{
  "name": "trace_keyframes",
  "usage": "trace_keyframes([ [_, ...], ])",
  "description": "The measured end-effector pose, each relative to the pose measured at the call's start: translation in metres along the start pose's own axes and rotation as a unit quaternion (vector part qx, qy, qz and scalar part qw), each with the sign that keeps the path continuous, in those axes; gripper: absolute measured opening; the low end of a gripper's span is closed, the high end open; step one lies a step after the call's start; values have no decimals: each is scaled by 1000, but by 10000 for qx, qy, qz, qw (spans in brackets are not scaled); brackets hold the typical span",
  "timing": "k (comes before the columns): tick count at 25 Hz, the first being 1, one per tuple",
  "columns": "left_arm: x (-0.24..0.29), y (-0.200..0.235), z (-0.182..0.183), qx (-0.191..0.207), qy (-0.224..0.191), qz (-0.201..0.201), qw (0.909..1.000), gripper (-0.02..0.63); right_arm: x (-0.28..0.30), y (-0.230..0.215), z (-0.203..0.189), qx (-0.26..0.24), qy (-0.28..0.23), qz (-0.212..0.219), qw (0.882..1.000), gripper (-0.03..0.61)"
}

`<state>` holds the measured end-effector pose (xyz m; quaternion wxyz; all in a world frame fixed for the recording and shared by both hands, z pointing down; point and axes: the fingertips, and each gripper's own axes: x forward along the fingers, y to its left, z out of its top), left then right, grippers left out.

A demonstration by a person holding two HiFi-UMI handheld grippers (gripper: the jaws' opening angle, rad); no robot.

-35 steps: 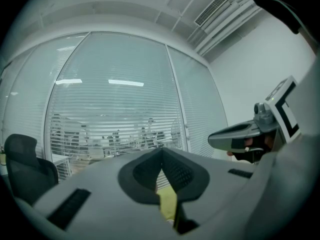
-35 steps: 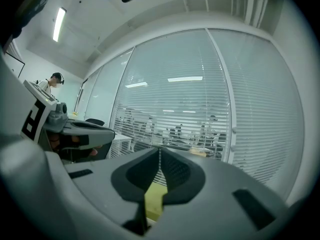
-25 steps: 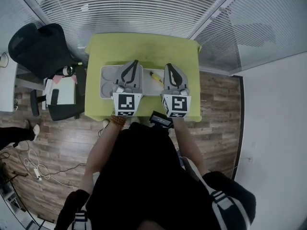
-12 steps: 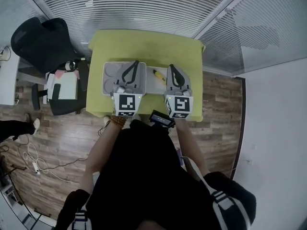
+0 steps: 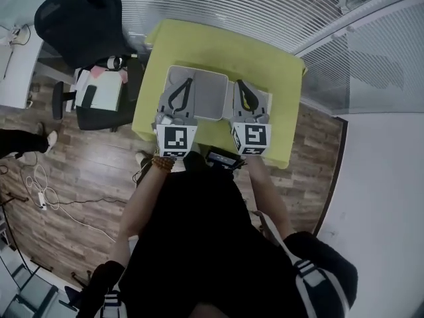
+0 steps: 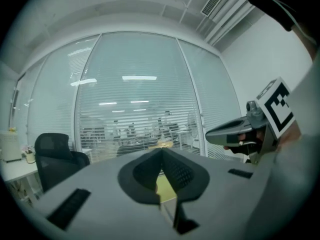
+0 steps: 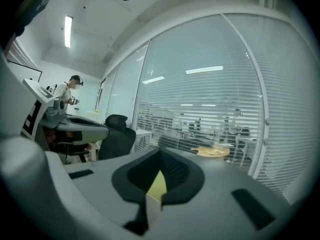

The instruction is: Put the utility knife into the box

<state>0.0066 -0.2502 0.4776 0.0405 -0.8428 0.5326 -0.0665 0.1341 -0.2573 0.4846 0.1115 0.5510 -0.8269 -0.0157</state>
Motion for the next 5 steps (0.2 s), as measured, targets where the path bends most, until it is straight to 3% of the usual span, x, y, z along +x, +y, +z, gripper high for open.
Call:
trace_keyframes([
  [5, -47, 60, -17, -171, 37, 196, 9997, 11, 17, 80, 22, -18, -66, 361, 9993, -2],
])
